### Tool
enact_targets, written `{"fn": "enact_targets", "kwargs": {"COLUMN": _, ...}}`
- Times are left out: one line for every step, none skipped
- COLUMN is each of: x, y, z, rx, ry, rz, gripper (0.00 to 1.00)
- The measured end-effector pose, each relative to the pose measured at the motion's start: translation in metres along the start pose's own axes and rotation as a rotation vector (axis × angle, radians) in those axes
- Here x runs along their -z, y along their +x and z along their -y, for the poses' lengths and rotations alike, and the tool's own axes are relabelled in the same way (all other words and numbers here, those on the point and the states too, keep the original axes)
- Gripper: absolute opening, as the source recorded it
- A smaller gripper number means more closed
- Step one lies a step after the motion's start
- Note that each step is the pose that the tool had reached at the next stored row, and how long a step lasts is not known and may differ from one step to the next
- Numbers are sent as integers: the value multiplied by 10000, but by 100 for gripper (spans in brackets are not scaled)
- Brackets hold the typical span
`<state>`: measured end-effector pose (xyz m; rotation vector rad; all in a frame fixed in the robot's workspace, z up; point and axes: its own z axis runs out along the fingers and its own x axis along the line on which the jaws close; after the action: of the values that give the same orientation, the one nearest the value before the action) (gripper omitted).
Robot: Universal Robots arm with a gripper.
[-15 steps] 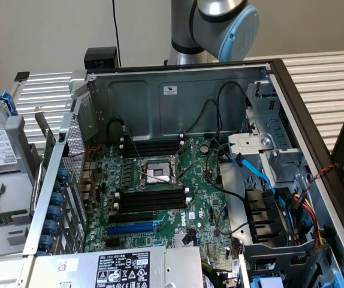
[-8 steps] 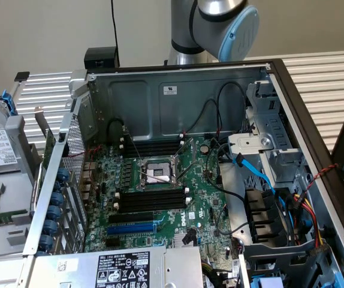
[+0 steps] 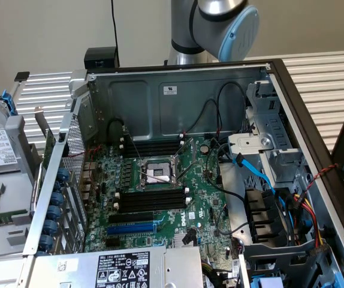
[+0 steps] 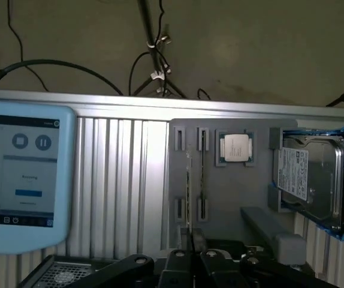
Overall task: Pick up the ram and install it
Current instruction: 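Pick up the ram and move it above insertion slot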
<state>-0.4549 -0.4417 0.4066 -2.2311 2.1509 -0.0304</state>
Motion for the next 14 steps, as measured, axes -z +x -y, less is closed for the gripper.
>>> {"fn": "enact_targets", "kwargs": {"x": 22, "y": -1, "z": 28, "rx": 0, "ry": -2, "rz": -1, "gripper": 12}}
{"fn": "enact_targets", "kwargs": {"x": 38, "y": -1, "z": 60, "rx": 1, "ry": -2, "rz": -1, "gripper": 12}}
{"fn": "enact_targets", "kwargs": {"x": 49, "y": -1, "z": 94, "rx": 1, "ry": -2, "rz": -1, "gripper": 12}}
{"fn": "enact_targets", "kwargs": {"x": 56, "y": 0, "z": 135, "rx": 1, "ry": -2, "rz": -1, "gripper": 12}}
{"fn": "enact_targets", "kwargs": {"x": 58, "y": 1, "z": 175, "rx": 1, "ry": 0, "rz": 0, "gripper": 12}}
{"fn": "enact_targets", "kwargs": {"x": 59, "y": 3, "z": 222, "rx": 1, "ry": -2, "rz": -1, "gripper": 12}}
{"fn": "enact_targets", "kwargs": {"x": 57, "y": 4, "z": 267, "rx": 1, "ry": -1, "rz": -1, "gripper": 12}}
{"fn": "enact_targets", "kwargs": {"x": 56, "y": 5, "z": 311, "rx": 0, "ry": -1, "rz": -1, "gripper": 12}}
{"fn": "enact_targets", "kwargs": {"x": 55, "y": 6, "z": 357, "rx": 1, "ry": -2, "rz": -1, "gripper": 12}}
{"fn": "enact_targets", "kwargs": {"x": 53, "y": 7, "z": 401, "rx": 0, "ry": -1, "rz": -1, "gripper": 12}}
{"fn": "enact_targets", "kwargs": {"x": 51, "y": 9, "z": 441, "rx": 0, "ry": -1, "rz": -1, "gripper": 12}}
{"fn": "enact_targets", "kwargs": {"x": 50, "y": 9, "z": 463, "rx": 1, "ry": -1, "rz": 0, "gripper": 12}}
{"fn": "enact_targets", "kwargs": {"x": 48, "y": 10, "z": 485, "rx": 1, "ry": 0, "rz": 0, "gripper": 12}}
{"fn": "enact_targets", "kwargs": {"x": 48, "y": 11, "z": 510, "rx": 1, "ry": -1, "rz": -1, "gripper": 12}}
